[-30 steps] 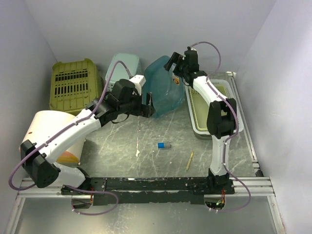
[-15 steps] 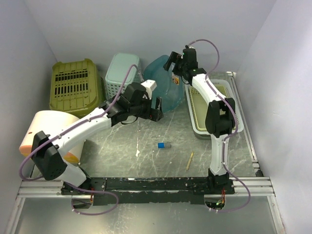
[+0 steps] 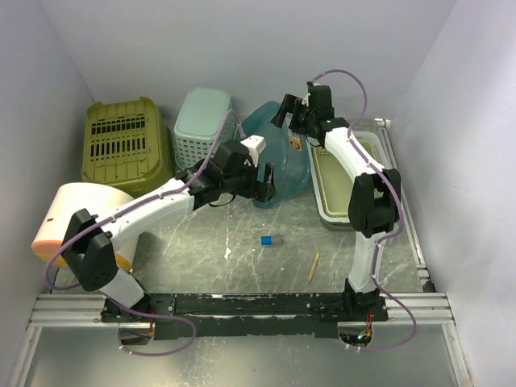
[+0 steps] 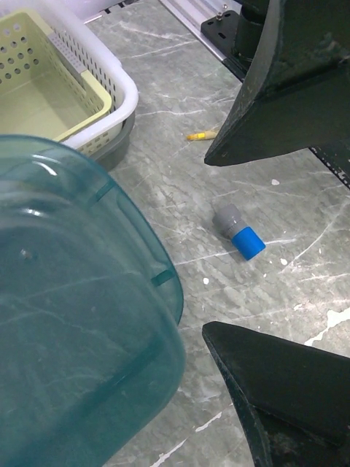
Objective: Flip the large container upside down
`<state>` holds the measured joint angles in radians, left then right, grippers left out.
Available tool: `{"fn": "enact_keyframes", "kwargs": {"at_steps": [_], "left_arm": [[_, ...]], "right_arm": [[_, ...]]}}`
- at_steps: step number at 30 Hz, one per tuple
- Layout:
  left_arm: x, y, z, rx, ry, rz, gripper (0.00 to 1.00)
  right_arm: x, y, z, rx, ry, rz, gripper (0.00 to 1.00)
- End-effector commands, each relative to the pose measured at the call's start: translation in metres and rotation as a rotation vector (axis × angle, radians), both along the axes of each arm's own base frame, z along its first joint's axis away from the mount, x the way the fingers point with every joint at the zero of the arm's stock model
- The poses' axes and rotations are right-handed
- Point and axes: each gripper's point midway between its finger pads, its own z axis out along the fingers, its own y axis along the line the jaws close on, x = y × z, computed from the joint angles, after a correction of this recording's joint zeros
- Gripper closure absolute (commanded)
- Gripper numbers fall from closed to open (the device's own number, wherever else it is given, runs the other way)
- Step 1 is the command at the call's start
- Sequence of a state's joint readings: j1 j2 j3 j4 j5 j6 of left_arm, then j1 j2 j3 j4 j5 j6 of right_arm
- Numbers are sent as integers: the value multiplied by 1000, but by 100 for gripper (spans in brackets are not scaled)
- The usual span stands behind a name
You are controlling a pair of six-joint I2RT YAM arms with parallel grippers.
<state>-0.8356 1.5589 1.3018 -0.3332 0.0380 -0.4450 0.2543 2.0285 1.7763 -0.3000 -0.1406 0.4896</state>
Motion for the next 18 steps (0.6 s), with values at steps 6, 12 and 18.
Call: {"fn": "enact_keyframes", "kwargs": {"at_steps": [6,12,18], "left_arm": [[10,10,27,1,-248,113,1],[14,-5,58,-29,-364,142,1],[13,-22,76,-95,-371,280,1]], "right_arm": [[-35,-6,-27,-19,104,63,0],[-37,-5,-25,16,97,58,0],[-40,-3,-21,84,89,66,0]]}}
